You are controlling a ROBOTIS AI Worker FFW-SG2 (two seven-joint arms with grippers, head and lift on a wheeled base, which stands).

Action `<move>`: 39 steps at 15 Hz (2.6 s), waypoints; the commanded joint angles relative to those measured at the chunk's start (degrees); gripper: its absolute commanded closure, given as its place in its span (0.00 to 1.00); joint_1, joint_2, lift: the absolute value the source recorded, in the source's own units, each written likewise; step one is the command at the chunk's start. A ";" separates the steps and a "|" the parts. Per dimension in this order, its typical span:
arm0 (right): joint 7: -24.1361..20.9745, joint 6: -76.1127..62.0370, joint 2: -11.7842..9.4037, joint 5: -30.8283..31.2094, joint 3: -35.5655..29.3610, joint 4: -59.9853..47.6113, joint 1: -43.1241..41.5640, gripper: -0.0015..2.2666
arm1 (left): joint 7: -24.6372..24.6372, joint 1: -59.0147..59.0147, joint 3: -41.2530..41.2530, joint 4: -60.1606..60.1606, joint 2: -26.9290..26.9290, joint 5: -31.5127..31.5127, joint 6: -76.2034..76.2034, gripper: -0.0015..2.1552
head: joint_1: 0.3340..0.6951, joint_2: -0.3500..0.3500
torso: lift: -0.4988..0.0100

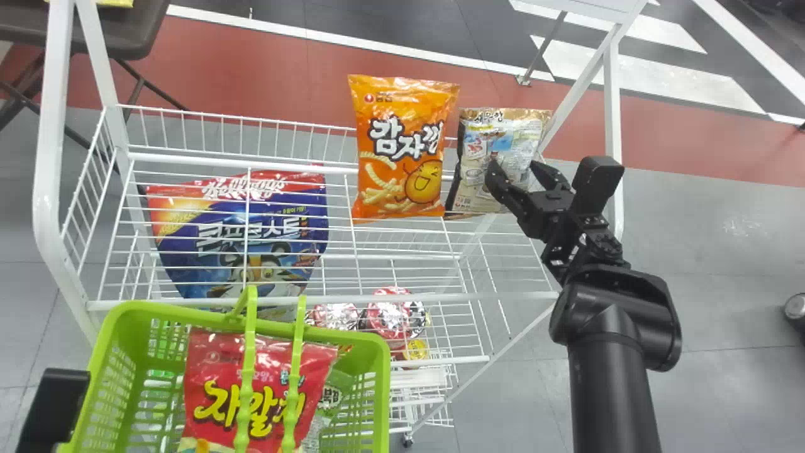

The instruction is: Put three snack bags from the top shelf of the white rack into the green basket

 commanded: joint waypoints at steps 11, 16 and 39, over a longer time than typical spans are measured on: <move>-1.49 7.61 3.84 -8.94 -2.31 -21.18 12.68 0.93 | -0.95 0.56 0.43 -0.08 0.09 0.33 0.42 0.99 | 1.00 0.00 | 0.98; -0.34 28.88 5.33 -22.04 -2.92 -47.73 28.24 0.93 | -0.95 1.18 0.52 -0.43 0.09 0.42 0.42 0.99 | 1.00 0.00 | 0.98; 13.63 66.15 6.97 -26.70 11.31 -54.67 47.75 0.93 | -0.24 3.90 -0.18 -1.84 -0.52 0.24 0.42 0.99 | 1.00 0.00 | 0.98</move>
